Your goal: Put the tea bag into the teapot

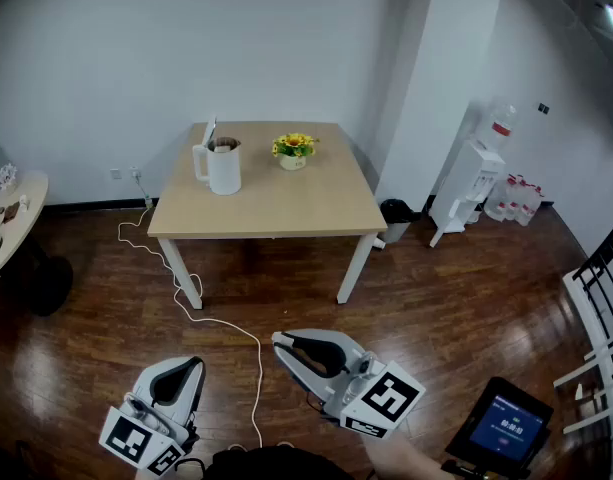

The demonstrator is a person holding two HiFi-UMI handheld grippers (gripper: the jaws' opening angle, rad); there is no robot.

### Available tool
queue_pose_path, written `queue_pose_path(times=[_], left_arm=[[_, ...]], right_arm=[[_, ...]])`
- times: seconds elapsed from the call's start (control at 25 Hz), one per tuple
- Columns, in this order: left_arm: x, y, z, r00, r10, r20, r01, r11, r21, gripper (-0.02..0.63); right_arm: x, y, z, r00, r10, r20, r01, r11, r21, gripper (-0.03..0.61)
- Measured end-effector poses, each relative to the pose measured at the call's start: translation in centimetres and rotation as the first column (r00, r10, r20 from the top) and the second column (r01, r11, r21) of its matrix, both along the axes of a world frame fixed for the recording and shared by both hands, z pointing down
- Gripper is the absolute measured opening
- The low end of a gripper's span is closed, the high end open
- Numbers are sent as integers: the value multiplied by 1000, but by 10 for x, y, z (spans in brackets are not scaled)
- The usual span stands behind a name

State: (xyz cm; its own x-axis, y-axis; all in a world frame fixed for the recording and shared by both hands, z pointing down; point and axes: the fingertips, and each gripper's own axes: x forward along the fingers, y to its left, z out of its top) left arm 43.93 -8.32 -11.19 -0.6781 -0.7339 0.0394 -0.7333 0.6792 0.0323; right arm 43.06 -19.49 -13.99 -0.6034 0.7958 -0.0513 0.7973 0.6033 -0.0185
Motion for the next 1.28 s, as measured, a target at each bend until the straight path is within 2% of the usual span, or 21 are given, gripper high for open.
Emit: queue_pose_path(times=[0.36,0.56,0.72,1.16,1.28], left_arm=[[-13,-29,10,1000,-18,-2,18,1000,-7,3],[-28,-31,19,1000,-15,-25,16,1000,6,3],[-44,-33,14,1000,6,-16,-6,1000,3,3],[-117,-8,14,999,15,-30,-15,1000,22,3],[-140,2,7,999,38,-11,-38,999,20,3]], right_arm=[[-10,-23,14,999,-47,-22,47,999,11,49],[-23,-28,17,999,-44,-9,44,999,-1,50],[-39,-28,18,1000,-28,-12,28,1000,4,51],[-108,-3,11,1000,-8,-3,8,999,31,51],[-132,8,8,1000,-1,-9,2,999,40,51]])
